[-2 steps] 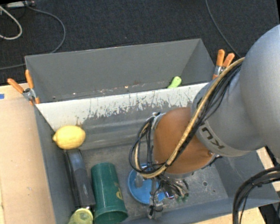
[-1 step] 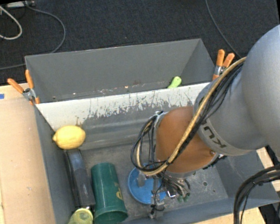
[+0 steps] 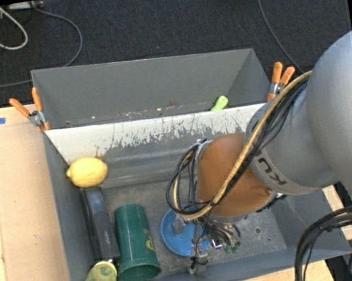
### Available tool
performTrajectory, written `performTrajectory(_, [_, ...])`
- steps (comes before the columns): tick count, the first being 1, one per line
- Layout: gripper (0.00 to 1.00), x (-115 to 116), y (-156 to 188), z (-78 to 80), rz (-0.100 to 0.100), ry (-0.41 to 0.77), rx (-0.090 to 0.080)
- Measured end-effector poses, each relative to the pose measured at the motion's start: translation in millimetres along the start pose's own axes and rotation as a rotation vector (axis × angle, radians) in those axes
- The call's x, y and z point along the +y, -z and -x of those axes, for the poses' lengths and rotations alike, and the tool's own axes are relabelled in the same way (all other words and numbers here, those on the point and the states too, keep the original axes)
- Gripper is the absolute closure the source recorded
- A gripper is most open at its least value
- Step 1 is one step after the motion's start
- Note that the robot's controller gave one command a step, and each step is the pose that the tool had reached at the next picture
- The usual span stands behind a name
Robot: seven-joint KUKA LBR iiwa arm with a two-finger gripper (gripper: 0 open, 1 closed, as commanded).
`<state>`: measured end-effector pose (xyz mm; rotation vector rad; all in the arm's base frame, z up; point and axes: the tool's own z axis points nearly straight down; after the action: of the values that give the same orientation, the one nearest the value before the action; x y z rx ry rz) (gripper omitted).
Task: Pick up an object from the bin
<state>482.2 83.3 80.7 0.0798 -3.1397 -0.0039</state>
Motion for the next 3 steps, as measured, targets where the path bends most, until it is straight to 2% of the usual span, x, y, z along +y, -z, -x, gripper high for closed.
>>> performTrajectory(1, [0.0,-14,36,20.4,0.0,0.188,-0.002])
performTrajectory(2, [0.0,-23,-4,-1.7,0.0,0.03,0.006])
performTrajectory(3, [0.0,-25,-12,-3.3,0.001,0.033,-0.005])
